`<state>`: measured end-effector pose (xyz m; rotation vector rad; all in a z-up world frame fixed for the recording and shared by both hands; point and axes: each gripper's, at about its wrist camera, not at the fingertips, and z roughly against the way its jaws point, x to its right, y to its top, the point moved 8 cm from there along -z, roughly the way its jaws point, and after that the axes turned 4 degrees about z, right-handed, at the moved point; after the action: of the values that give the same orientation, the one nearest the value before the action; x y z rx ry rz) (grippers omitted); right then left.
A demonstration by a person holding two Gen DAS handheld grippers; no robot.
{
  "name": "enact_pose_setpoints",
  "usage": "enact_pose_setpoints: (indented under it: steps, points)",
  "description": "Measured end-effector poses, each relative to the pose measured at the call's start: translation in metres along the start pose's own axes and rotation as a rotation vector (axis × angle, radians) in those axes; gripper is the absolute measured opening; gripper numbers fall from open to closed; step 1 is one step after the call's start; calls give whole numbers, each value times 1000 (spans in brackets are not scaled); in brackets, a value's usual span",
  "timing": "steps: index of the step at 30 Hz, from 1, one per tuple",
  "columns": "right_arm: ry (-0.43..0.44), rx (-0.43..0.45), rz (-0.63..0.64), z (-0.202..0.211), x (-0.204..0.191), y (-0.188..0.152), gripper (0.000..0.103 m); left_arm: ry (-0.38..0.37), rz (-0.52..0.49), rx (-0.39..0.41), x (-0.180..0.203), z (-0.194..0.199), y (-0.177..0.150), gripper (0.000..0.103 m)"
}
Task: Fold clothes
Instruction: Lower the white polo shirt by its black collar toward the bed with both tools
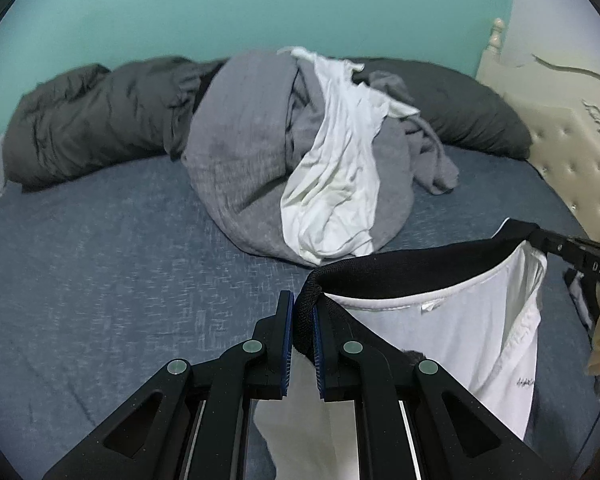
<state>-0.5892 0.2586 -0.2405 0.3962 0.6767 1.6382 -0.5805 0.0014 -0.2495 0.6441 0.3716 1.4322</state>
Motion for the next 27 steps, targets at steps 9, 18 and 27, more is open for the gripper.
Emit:
enact_pose_setpoints:
  steps: [9,18,27]
  points:
    - [-19,-85,-25,-89,22,-21,3,11,31,-97,-12,-94,-15,10]
    - [-20,-138,-35,-136,32,-39,3,27,42,-147,-20,-147,-31,10]
    - [-20,-114,-62,-127,36,-42,25,-6,120,-123,-29,-138,-32,54]
